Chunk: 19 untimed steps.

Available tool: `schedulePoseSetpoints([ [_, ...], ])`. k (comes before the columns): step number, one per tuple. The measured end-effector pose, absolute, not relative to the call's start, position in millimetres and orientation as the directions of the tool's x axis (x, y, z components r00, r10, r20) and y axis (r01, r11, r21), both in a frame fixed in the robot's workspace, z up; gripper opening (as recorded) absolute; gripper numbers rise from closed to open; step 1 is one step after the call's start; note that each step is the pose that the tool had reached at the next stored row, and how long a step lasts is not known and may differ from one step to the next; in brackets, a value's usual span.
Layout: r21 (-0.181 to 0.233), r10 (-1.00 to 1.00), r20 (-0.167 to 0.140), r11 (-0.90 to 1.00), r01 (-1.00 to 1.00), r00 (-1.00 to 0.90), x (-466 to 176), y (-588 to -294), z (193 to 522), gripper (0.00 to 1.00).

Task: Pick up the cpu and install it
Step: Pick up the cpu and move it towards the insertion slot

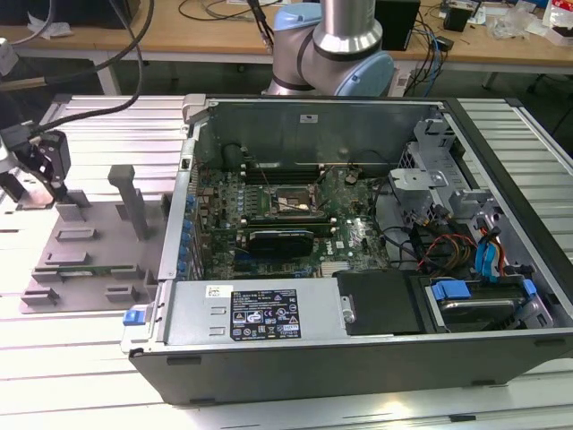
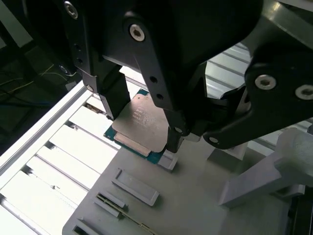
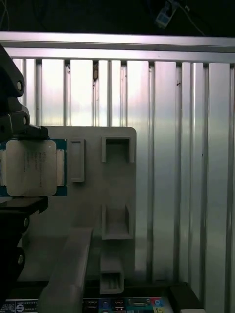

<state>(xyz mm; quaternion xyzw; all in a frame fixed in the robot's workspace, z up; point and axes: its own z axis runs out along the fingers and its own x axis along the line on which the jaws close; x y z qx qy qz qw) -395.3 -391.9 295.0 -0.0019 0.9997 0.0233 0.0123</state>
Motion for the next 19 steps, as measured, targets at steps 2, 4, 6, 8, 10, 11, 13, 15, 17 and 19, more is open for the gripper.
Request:
schedulePoseSetpoints([
  [2, 0.046, -0.003, -0.025, 0.999, -0.004, -1.0, -395.3, -391.8, 298.1, 0.55],
  [4, 0.046, -0.003, -0.025, 0.999, -0.004, -1.0, -395.3, -391.7, 302.1, 0.55],
  [6, 0.046, -0.003, -0.025, 0.999, -0.004, -1.0, -395.3, -391.6, 306.2, 0.55],
  [8, 0.046, -0.003, -0.025, 0.999, -0.004, -1.0, -395.3, -391.2, 316.3, 0.55],
  [10, 0.046, -0.003, -0.025, 0.999, -0.004, -1.0, -395.4, -391.1, 319.5, 0.55],
  [11, 0.046, -0.003, -0.025, 0.999, -0.004, -1.0, -395.3, -391.0, 322.1, 0.55],
  [13, 0.046, -0.003, -0.025, 0.999, -0.004, -1.0, -395.3, -390.9, 325.9, 0.55],
  [15, 0.046, -0.003, -0.025, 0.999, -0.004, -1.0, -395.3, -390.8, 328.4, 0.55],
  [17, 0.046, -0.003, -0.025, 0.999, -0.004, -1.0, -395.3, -390.7, 331.2, 0.55],
  [19, 0.046, -0.003, -0.025, 0.999, -0.004, -1.0, -395.3, -390.6, 335.2, 0.55],
])
